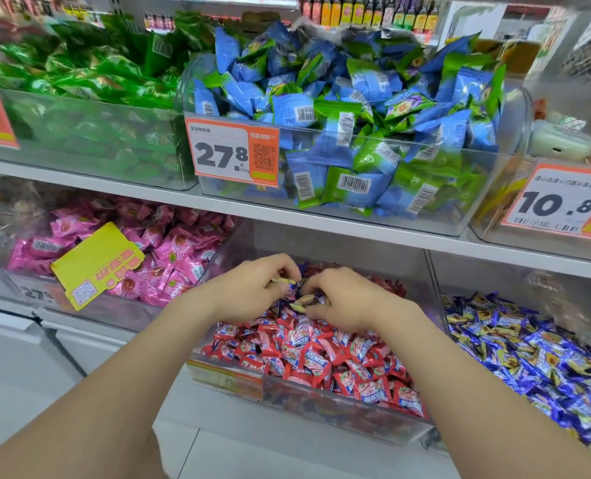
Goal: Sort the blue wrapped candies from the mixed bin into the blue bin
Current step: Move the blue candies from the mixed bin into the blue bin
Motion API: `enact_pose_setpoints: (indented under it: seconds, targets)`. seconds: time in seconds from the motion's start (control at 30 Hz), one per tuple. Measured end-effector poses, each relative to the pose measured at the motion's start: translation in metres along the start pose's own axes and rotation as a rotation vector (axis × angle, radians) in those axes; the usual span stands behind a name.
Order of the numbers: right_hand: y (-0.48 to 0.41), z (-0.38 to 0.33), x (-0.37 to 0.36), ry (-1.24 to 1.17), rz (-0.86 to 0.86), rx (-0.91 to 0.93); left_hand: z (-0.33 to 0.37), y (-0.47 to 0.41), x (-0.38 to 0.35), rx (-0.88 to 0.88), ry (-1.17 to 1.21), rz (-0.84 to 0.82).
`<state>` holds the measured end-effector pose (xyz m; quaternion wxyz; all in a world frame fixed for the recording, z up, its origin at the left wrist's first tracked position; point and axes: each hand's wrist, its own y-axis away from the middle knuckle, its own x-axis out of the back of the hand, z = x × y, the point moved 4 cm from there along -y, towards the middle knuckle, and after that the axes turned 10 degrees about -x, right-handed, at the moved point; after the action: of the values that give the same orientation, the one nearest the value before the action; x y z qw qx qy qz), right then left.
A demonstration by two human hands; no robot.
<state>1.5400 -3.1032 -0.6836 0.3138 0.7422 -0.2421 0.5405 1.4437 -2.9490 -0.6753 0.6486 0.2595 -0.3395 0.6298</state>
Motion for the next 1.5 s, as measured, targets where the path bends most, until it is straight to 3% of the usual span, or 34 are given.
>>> enact_pose_setpoints:
  seconds: [0.17, 0.3, 0.4, 0.5, 0.6, 0.73, 0.83, 1.0, 1.13, 1.3, 1.5]
  targets:
    - [0.010, 0.007, 0.016, -0.122, 0.095, -0.047, 0.006, 0.000, -0.002, 0.071, -0.082, 0.006]
    - [0.023, 0.014, 0.035, -0.123, 0.200, -0.181, 0.003, -0.011, -0.010, 0.011, -0.164, 0.062]
    - [0.025, 0.019, 0.039, -0.139, 0.277, -0.236, 0.004, -0.019, -0.019, -0.013, -0.208, -0.044]
    - [0.024, 0.022, 0.029, -0.216, 0.264, -0.171, 0.004, -0.022, -0.026, 0.007, -0.324, -0.190]
    - [0.022, 0.020, 0.022, -0.211, 0.226, -0.167, 0.004, -0.023, -0.027, -0.003, -0.358, -0.205]
    - [0.017, 0.008, 0.022, -0.128, 0.249, -0.242, 0.009, -0.023, -0.017, 0.057, -0.214, -0.031]
    - [0.010, -0.002, 0.017, 0.038, 0.265, -0.266, 0.006, -0.022, -0.007, 0.122, -0.257, 0.146]
    - [-0.005, 0.006, 0.002, 0.224, 0.076, -0.235, -0.009, -0.035, -0.006, 0.096, -0.318, 0.257]
    - [-0.017, 0.023, 0.000, 0.153, -0.045, -0.248, -0.024, -0.055, -0.017, 0.030, -0.332, 0.185]
    - [-0.018, 0.022, 0.000, 0.116, 0.059, -0.151, -0.037, -0.074, -0.043, 0.060, -0.393, -0.057]
    - [-0.010, 0.034, 0.016, -0.179, 0.116, -0.165, -0.035, -0.075, -0.044, 0.079, -0.448, -0.126]
